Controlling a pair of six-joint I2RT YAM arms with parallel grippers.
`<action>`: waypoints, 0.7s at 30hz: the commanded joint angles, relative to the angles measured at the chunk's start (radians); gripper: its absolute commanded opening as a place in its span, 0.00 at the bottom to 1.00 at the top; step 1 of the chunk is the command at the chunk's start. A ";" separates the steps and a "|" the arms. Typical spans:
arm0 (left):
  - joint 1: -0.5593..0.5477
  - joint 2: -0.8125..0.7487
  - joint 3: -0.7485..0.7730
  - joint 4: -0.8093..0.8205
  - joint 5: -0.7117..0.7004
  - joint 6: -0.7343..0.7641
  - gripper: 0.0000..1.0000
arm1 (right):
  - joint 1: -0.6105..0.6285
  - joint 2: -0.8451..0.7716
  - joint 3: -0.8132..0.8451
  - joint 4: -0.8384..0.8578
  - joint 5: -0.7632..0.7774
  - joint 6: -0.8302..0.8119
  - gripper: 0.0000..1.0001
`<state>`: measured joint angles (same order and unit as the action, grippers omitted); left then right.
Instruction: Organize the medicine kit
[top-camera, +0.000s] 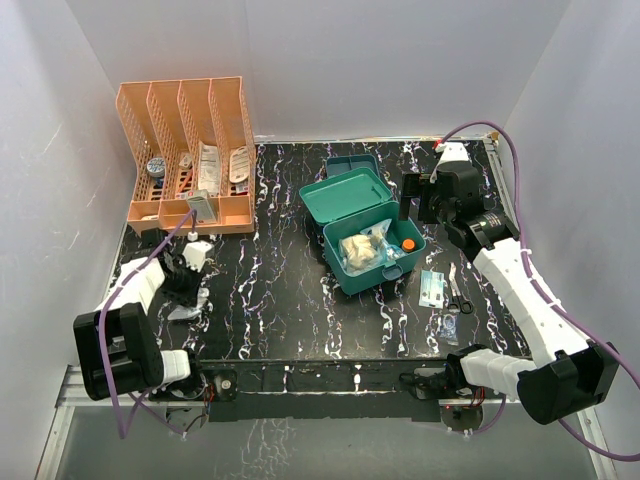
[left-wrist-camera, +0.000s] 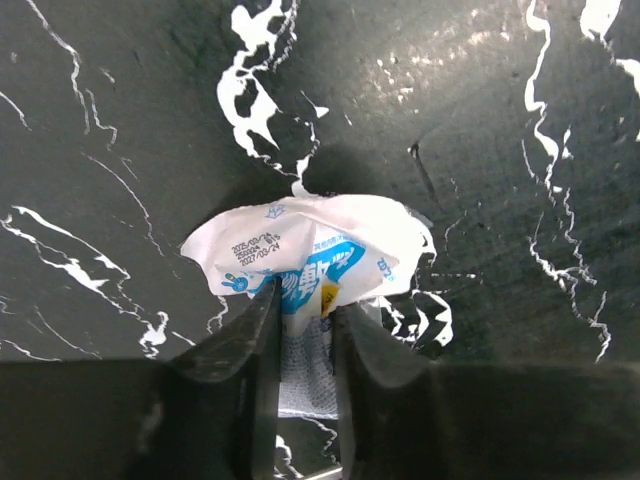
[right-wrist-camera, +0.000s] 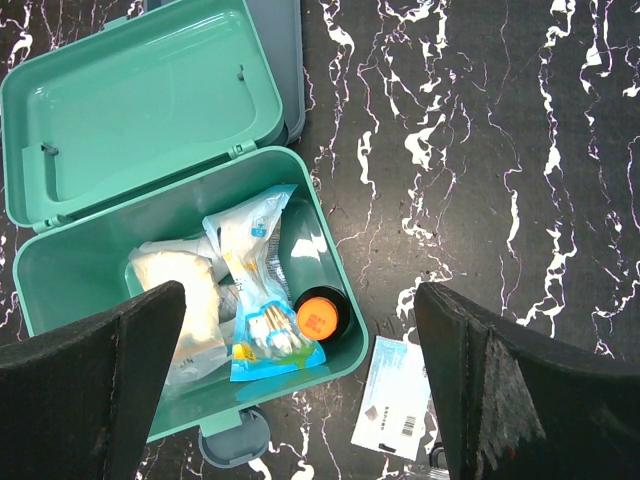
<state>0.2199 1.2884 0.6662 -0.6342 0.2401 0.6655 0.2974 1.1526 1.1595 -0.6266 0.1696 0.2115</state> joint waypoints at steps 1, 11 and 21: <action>0.004 0.032 -0.011 0.035 0.001 -0.009 0.03 | 0.003 -0.007 0.034 0.028 0.011 0.000 0.99; 0.000 -0.036 0.373 -0.263 0.161 -0.115 0.00 | 0.004 -0.001 -0.010 0.069 0.002 0.009 0.98; -0.353 0.178 0.906 -0.243 0.285 -0.661 0.00 | 0.003 0.053 -0.035 0.093 0.094 0.065 0.99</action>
<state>0.0319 1.3861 1.4784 -0.8848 0.4389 0.2981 0.2974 1.1965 1.1229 -0.5922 0.1917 0.2371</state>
